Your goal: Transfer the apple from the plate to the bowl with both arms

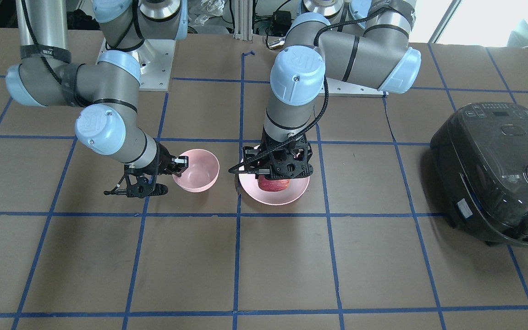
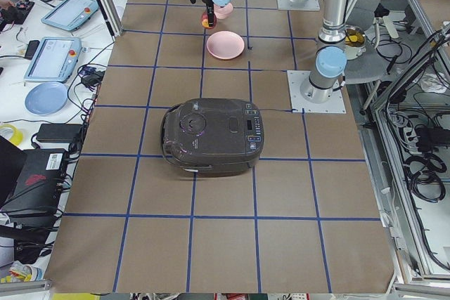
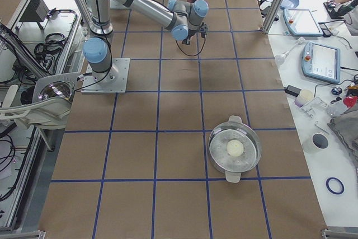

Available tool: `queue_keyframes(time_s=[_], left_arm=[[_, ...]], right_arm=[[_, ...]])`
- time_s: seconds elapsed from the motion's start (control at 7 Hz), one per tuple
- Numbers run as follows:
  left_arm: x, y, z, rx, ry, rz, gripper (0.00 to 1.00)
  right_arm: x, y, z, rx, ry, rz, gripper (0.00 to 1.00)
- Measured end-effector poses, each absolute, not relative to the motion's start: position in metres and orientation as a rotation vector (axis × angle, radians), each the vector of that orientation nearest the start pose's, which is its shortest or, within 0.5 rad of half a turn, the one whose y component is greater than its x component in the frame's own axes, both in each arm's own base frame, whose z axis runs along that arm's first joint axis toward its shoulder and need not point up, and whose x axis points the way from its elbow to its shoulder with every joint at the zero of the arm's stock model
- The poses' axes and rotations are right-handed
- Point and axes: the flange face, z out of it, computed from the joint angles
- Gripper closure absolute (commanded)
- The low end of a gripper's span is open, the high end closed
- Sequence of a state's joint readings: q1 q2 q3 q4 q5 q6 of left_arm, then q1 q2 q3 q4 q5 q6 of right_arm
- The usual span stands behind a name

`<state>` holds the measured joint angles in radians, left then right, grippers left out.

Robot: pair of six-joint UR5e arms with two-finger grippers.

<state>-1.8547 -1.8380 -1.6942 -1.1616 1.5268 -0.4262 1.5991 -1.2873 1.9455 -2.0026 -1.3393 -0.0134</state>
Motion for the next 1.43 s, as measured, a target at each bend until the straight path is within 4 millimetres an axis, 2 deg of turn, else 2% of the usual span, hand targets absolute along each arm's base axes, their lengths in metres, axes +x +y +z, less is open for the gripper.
queue_keyframes(time_s=[0.29,0.43,0.57,0.71,1.14,1.29,1.43], left_arm=[[-0.296,-0.516,0.32,-0.269,3.183,0.022,1.0],[-0.3,-0.515,0.318,-0.293,3.181,0.029,1.0],[-0.306,-0.512,0.317,-0.312,3.179,0.03,1.0],[-0.314,-0.509,0.315,-0.329,3.178,0.03,1.0],[-0.328,-0.501,0.312,-0.376,3.172,0.035,1.0],[-0.338,-0.494,0.312,-0.398,3.168,0.038,1.0],[-0.35,-0.486,0.311,-0.423,3.164,0.043,1.0]], right_arm=[[0.167,-0.501,0.209,-0.026,2.914,0.317,1.0],[0.165,-0.5,0.207,-0.025,2.925,0.321,0.93],[0.163,-0.5,0.205,-0.023,2.935,0.326,0.44],[0.162,-0.5,0.205,-0.023,2.941,0.327,0.0],[0.158,-0.505,0.216,-0.007,2.954,0.297,0.0],[0.151,-0.513,0.233,0.003,2.97,0.268,0.0],[0.141,-0.523,0.258,0.018,2.993,0.242,0.0]])
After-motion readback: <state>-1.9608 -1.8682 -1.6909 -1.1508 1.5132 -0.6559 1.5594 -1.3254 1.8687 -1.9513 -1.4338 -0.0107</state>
